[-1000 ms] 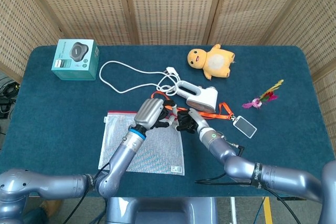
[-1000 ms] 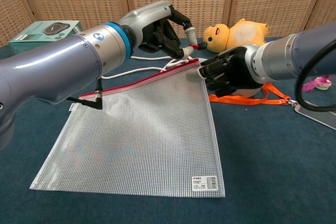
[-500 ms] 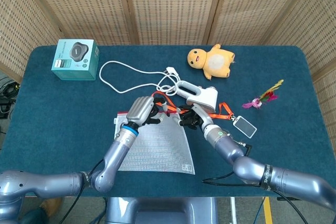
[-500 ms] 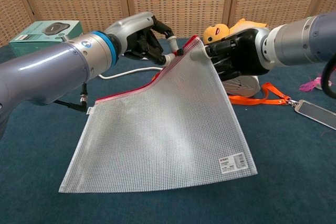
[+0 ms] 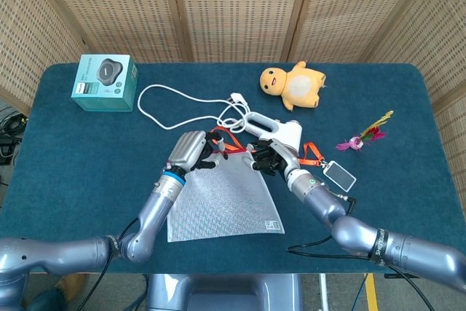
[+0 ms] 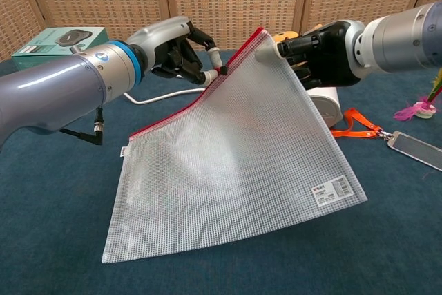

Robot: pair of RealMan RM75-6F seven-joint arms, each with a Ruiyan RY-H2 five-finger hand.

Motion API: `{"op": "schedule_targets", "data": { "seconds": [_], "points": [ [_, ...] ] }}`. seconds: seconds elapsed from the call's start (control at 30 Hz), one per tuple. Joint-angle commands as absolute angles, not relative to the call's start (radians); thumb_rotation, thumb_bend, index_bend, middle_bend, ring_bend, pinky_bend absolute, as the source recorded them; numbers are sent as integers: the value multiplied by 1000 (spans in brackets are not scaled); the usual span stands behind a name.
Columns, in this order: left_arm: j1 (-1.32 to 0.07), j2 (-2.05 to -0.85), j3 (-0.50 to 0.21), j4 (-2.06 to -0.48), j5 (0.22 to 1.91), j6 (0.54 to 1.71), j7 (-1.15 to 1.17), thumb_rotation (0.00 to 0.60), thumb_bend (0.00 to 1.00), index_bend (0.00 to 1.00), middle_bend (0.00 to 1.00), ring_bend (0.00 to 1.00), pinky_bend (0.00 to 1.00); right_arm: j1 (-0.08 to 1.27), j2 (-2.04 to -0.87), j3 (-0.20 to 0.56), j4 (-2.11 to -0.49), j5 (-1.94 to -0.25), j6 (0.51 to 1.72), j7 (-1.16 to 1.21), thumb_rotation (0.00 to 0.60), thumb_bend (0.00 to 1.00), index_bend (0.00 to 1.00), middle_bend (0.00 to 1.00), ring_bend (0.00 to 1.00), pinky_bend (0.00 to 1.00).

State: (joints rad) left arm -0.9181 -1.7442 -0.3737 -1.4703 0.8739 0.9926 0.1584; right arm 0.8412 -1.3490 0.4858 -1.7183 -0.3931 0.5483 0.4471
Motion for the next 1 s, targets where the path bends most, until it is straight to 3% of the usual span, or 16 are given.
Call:
{"op": "schedule_targets", "data": {
  "seconds": [0.03,0.37,1.0],
  "points": [
    [-914,-1733,-376,-1475,872,991,159,600,716,854,1000,1000,1000,839,-1342,490,-1720,-396,549,456,600,733,700,926,935,1000],
    [-903,-1670,-382,-1510,850,982,182,600,716,854,1000,1000,1000,835,-1311,504,-1734,-398,552,482,600,737,701,926,936,1000],
    [-906,-1383,-341,-1639,666,846,278,600,723,855,1000,1000,1000,784,-1230,544,-1739,-427,487,578,600,742,702,926,937,1000]
  ]
}}
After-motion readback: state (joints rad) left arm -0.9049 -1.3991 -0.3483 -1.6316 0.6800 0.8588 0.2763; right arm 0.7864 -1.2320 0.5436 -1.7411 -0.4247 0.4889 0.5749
